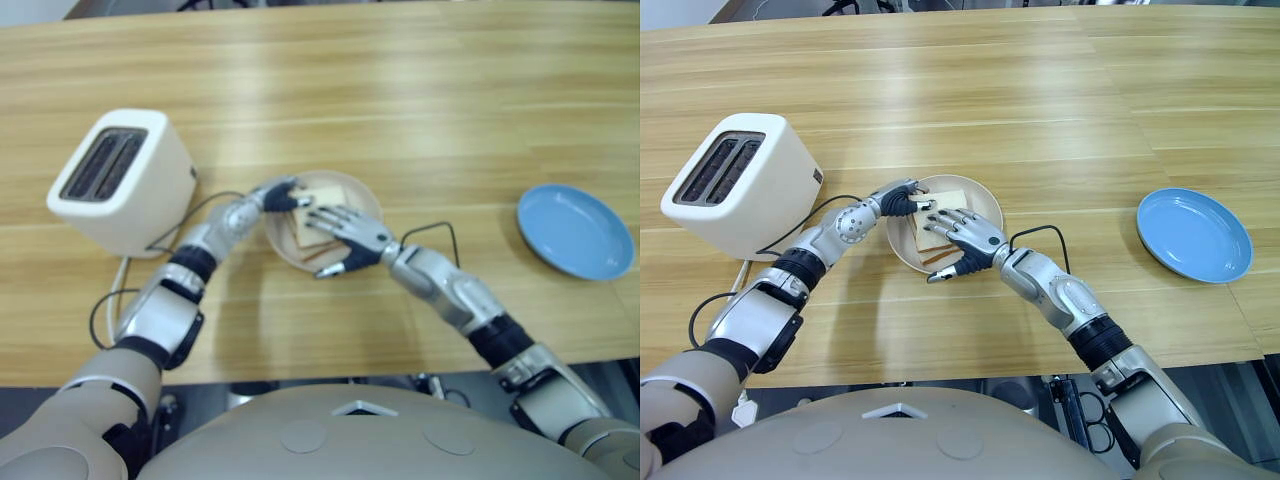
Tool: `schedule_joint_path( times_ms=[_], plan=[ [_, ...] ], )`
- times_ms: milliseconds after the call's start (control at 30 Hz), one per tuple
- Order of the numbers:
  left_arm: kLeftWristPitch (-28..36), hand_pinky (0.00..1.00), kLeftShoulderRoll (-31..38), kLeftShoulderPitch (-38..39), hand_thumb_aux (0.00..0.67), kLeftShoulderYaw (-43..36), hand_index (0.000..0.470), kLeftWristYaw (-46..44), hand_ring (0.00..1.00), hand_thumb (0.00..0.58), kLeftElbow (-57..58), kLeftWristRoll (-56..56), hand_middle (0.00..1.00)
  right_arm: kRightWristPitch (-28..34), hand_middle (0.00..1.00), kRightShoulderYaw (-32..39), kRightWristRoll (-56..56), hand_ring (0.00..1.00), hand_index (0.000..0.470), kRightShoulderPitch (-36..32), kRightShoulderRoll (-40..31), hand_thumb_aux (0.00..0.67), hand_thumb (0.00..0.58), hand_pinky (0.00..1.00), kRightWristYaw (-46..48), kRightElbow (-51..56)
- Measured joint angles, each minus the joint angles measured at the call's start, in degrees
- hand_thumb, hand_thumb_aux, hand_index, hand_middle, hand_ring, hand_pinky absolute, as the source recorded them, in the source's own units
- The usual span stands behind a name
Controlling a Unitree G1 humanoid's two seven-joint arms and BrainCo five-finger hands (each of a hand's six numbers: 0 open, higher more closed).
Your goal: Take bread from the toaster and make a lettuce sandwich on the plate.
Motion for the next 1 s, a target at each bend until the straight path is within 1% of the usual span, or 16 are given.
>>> schedule_joint_path(
  times_ms=[67,100,133,167,233,300,400,500,600,667,767,900,1000],
  plan=[
    [0.0,1.0,0.2,0.2,0.67,-0.1,0.46,0.2,1.0,0.58,-0.3,0.3,1.0,0.2,0.0,0.5,-1.4,0.0,0.0,0.0,0.0,0.0,0.0,0.0,0.0,-0.1],
    [0.0,1.0,0.5,0.3,0.594,-0.4,0.408,0.4,1.0,0.572,-0.7,0.7,1.0,0.4,0.0,0.7,-2.1,0.0,0.0,0.0,0.0,0.0,0.0,0.0,0.0,-0.1],
    [0.1,0.08,0.7,0.4,0.179,-0.7,0.123,0.8,0.08,0.268,-1.0,1.3,0.08,0.5,0.0,1.0,-2.3,0.0,0.0,-0.1,0.0,0.0,0.0,0.0,0.0,-0.1],
    [0.1,0.0,1.1,0.6,0.0,-1.0,0.0,1.7,0.0,0.0,-1.9,2.3,0.0,0.7,0.0,1.4,-3.3,0.0,0.0,-0.1,0.0,0.0,0.0,0.0,0.0,-0.1],
    [0.4,0.0,2.1,0.8,0.0,-1.2,0.0,3.4,0.0,0.0,-3.3,3.9,0.0,1.0,0.0,1.6,-3.8,0.0,0.0,-0.2,0.0,0.0,0.0,0.0,0.0,-0.1],
    [0.6,0.0,4.2,1.1,0.0,-1.1,0.0,6.2,0.0,0.0,-7.8,6.2,0.0,1.3,0.0,2.0,-4.3,0.0,0.0,-0.2,0.1,0.0,0.0,0.0,0.0,0.0],
    [1.1,0.0,6.4,1.4,0.0,1.0,0.0,10.1,0.0,0.0,-21.0,8.0,0.0,1.7,0.0,2.6,-4.6,0.0,0.0,-0.1,0.2,0.0,0.0,0.0,0.0,0.3],
    [3.3,0.0,9.7,2.9,0.0,4.2,0.0,11.2,0.0,0.0,-37.1,10.9,0.0,2.4,0.0,3.6,-5.0,0.0,0.0,0.2,0.4,0.0,0.0,0.0,0.0,0.2],
    [5.7,0.0,12.4,4.2,0.0,6.1,0.0,11.3,0.0,0.0,-45.4,13.7,0.0,2.6,0.0,3.8,-5.2,0.0,0.0,0.2,0.4,0.0,0.0,0.0,0.0,0.1],
    [7.3,0.0,13.6,5.4,0.0,7.1,0.0,11.0,0.0,0.0,-48.5,15.3,0.0,2.8,0.0,3.8,-5.4,0.0,0.0,0.2,0.4,0.0,0.0,0.0,0.0,0.1],
    [7.9,0.0,13.9,7.1,0.0,7.8,0.0,10.2,0.0,0.0,-49.4,15.0,0.0,3.1,0.0,3.7,-5.4,0.0,0.0,0.3,0.3,0.0,0.0,0.0,0.0,-0.4],
    [8.0,0.0,12.7,10.2,0.0,8.7,0.0,7.6,0.0,0.0,-48.3,9.6,0.0,2.3,0.0,2.2,-4.2,0.0,0.0,2.2,-0.8,0.0,0.0,0.0,-1.8,-2.6],
    [7.9,0.0,11.2,12.5,0.0,9.8,0.0,5.2,0.0,0.0,-46.1,3.5,0.0,1.2,0.0,-0.1,-2.6,0.0,0.0,4.1,-2.2,0.0,0.0,0.0,-4.4,-5.5]
  ],
)
